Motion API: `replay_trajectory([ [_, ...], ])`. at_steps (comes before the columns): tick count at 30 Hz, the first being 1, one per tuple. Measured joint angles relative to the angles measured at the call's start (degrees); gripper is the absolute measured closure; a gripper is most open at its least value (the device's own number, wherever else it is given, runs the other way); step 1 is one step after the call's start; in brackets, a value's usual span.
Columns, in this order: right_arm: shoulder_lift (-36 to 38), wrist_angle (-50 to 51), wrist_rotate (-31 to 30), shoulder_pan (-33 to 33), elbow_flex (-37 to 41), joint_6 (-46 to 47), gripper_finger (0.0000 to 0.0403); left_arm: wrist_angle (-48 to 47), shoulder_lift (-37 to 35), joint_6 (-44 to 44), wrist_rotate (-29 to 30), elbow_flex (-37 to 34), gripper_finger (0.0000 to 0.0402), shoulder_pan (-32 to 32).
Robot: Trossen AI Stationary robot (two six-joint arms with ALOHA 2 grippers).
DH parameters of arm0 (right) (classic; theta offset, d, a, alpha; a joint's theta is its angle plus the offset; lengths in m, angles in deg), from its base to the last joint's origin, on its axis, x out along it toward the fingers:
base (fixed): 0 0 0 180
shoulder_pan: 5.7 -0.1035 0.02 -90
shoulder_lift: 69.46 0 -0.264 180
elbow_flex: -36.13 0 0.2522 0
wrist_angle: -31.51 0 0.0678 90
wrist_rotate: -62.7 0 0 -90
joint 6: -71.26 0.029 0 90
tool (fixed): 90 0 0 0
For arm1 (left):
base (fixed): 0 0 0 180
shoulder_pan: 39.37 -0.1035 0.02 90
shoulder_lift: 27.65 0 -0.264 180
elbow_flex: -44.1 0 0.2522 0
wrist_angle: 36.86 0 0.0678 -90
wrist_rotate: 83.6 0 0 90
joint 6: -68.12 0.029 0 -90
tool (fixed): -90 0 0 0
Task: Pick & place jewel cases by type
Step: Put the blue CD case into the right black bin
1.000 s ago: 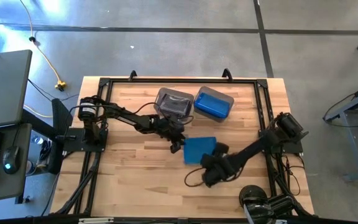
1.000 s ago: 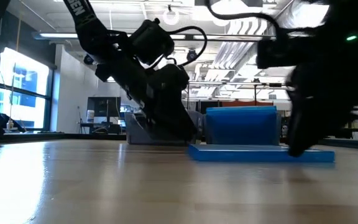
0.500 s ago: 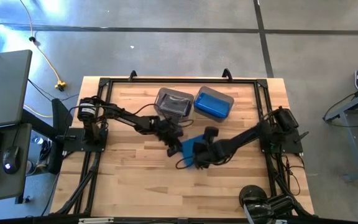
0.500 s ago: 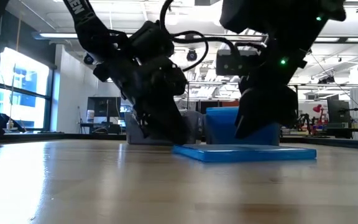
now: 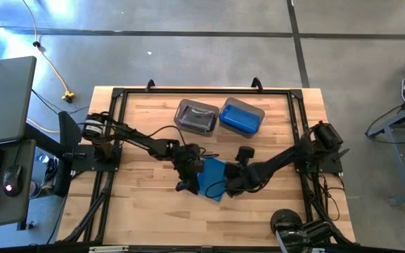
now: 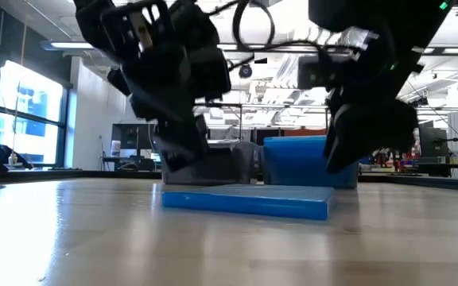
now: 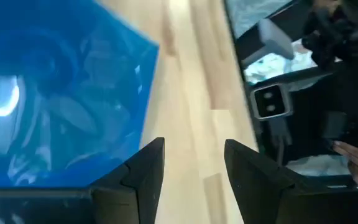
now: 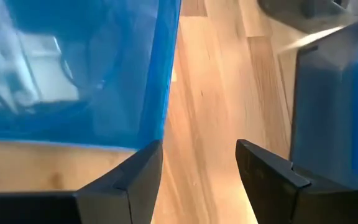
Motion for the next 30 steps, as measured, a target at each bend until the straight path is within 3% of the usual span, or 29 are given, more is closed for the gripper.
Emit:
replay_trajectory([
  [5,4.37,1.92,3.41,-2.23,0.0,9.26,0.0202,-0.89,-3.99,0.78,-0.44,0.0,0.0234,-0.18],
  [9,5.74,0.22,9.43,-4.13,-0.02,16.5,0.0202,-4.29,-6.21,5.78,7.01,0.02,0.0234,-0.6],
  [12,5.01,-5.37,11.63,-5.63,1.53,16.63,0.0202,-9.2,-6.87,9.31,16.31,0.07,0.0234,-1.58],
  [16,4.52,-16.34,11.61,-6.83,6.47,15.63,0.0202,-14.07,-6.1,5.24,26.84,0.04,0.0234,-3.4],
  [21,4.03,-25.05,11.56,-6.61,11.41,13.07,0.0202,-14.09,-2.71,-6.37,21.59,0.12,0.0234,-7.32],
  [30,4.04,-40.01,12.09,-6.63,19.43,10.12,0.0202,-9.76,1.5,-14.04,13.64,0.04,0.0235,-10.59],
])
